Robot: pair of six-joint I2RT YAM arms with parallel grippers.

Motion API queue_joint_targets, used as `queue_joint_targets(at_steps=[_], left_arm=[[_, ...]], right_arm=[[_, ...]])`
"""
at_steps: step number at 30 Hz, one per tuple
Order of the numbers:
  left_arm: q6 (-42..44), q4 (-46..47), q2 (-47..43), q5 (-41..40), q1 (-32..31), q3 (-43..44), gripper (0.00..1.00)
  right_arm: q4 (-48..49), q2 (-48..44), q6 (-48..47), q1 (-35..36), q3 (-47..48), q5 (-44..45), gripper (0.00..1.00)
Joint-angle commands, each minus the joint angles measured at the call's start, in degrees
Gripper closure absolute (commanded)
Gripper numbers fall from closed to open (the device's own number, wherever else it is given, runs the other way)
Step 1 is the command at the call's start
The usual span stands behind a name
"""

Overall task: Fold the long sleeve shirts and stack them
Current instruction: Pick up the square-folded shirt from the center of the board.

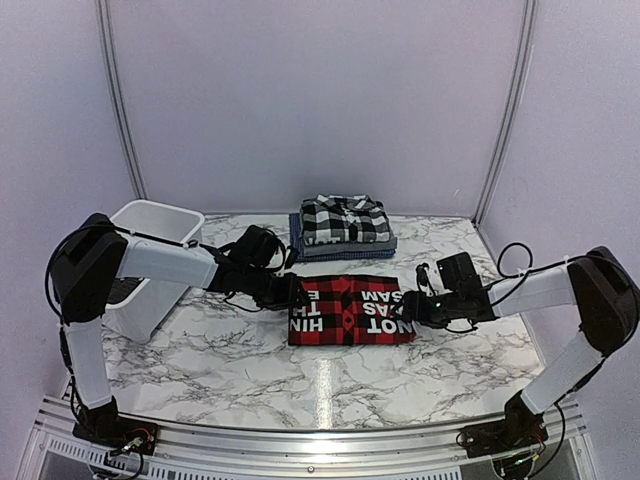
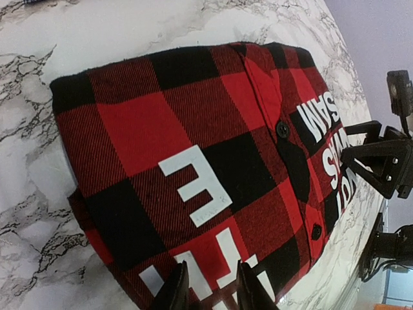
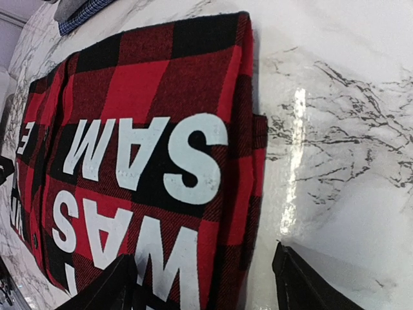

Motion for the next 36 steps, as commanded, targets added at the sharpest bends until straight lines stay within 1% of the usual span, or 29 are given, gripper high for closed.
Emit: queue_joint_targets(at_steps=[1,6,10,15,16,18,21,24,25,31,36], left_arm=[[0.0,-0.7,-2.2,-0.3,-0.5,-1.1,0.73],[-0.3,-0.7,-3.1,-2.4,-0.6,-3.0,0.73],[-0.3,-0.7,-2.7,-2.7,-0.6,-3.3,0.73],[-0.3,-0.7,-1.4,-2.4,-0.7,-2.7,0.73],[-0.3,-0.7,-1.3,-2.4,-0.8,-2.5,0.73],[-0.2,-0.7,-0.8,-2.4,-0.7,-2.2,0.73],[-0.3,-0.7,-0.4,-2.4,-0.9,-1.9,0.73],[-0.3,-0.7,-0.6,-2.5,-0.9,-1.6,0.74],[-0.3,-0.7,-0.6,-2.5,-0.9,-1.5,0.74],[-0.5,-0.7,-1.3,-2.5,-1.0,-0.8,0.76],[-0.5,-0.7,-1.9,-2.4,-1.0,-0.3,0.76]], right_arm=[[4.0,1.5,1.4,-0.9,-1.0,-3.7,0.29],[6.5,4.1,2.5,-0.9,-1.2,-5.6,0.33],[7.4,6.2,3.2,-0.8,-1.3,-5.7,0.4],[6.4,8.4,3.4,1.0,-0.4,-3.5,0.5],[6.0,8.8,3.4,1.5,0.0,-2.9,0.54],[4.6,9.5,3.5,2.3,0.9,-1.2,0.64],[2.8,9.1,3.5,2.8,2.0,0.5,0.85],[-1.4,6.4,2.4,2.9,4.4,2.7,0.98],[-2.7,5.6,1.9,3.0,5.4,3.4,1.0],[-16.4,-0.6,-2.9,4.5,14.6,9.6,1.0],[-27.1,-2.2,-7.6,4.6,21.3,15.7,1.0]])
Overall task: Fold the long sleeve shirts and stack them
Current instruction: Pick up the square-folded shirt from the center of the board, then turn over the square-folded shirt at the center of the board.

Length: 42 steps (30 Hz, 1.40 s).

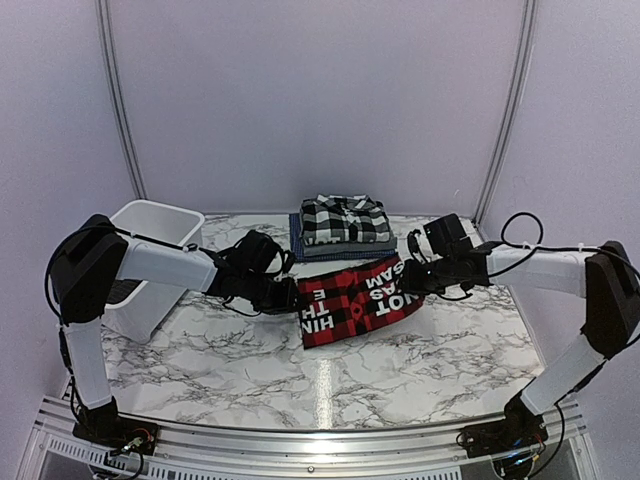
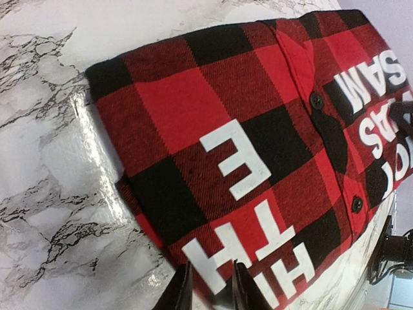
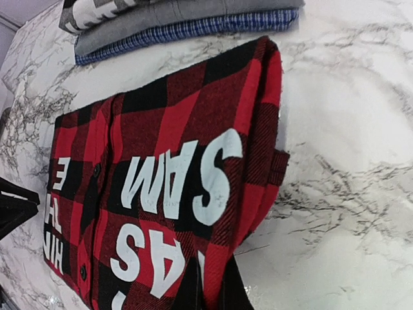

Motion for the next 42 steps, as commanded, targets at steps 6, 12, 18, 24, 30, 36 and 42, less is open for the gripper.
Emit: queue_joint_targets(at_steps=[6,12,18,24,30,36,42], left_arm=[[-0.3,-0.6,-1.6,0.4,-0.3,2.3,0.77],[-0.4,-0.2,-1.9,1.4,-0.3,2.3,0.77],[-0.5,-0.2,-2.2,2.8,-0.2,2.4,0.77],[-0.5,-0.7,-4.2,3.8,0.3,1.5,0.77],[-2.2,-0.8,-10.4,0.8,3.4,-3.9,0.77],[-3.3,-3.4,-19.9,-2.8,7.6,-11.6,0.72],[-3.8,-3.5,-25.7,-5.2,9.7,-18.0,0.64]], right_arm=[[-22.2,-3.6,-9.4,1.1,14.3,16.8,1.0],[-32.0,-2.9,-14.9,1.2,24.7,25.4,1.0],[-39.4,0.5,-21.7,1.8,34.6,31.4,1.0],[-49.0,9.3,-24.0,6.5,47.5,40.0,1.0],[-58.5,30.1,-20.3,19.5,68.5,42.4,1.0],[-56.9,50.6,-14.8,26.9,97.5,26.8,0.67],[-30.8,32.6,-11.9,26.8,70.0,14.8,0.41]])
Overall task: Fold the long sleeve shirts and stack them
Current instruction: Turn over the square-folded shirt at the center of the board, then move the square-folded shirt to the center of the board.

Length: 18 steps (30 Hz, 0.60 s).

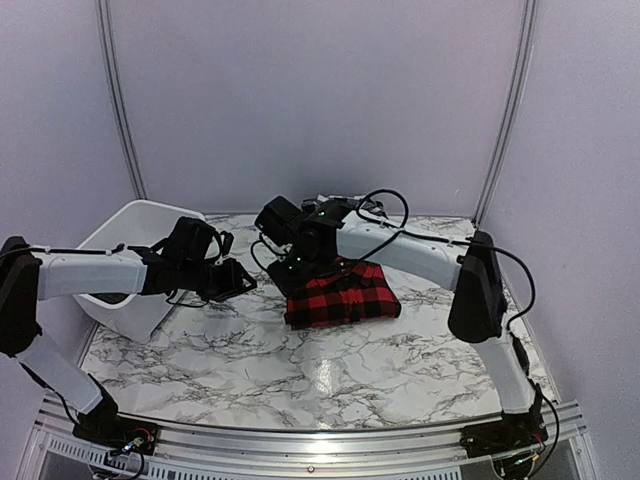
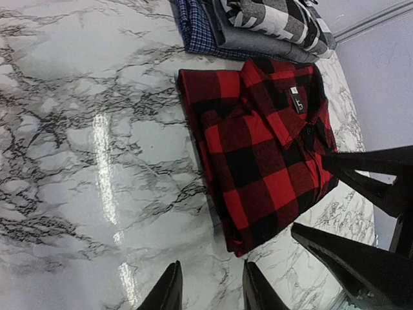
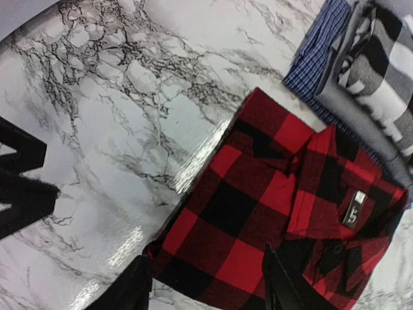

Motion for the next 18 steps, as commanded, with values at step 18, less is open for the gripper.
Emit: queue_joint_targets(at_steps=[18], left_arm=[[-5.6,3.9,16.2,0.9,-6.5,8.2,0.56]], right_arm=[[45.2,-51.2,10.2,-23.7,-76.7,-16.0,0.38]])
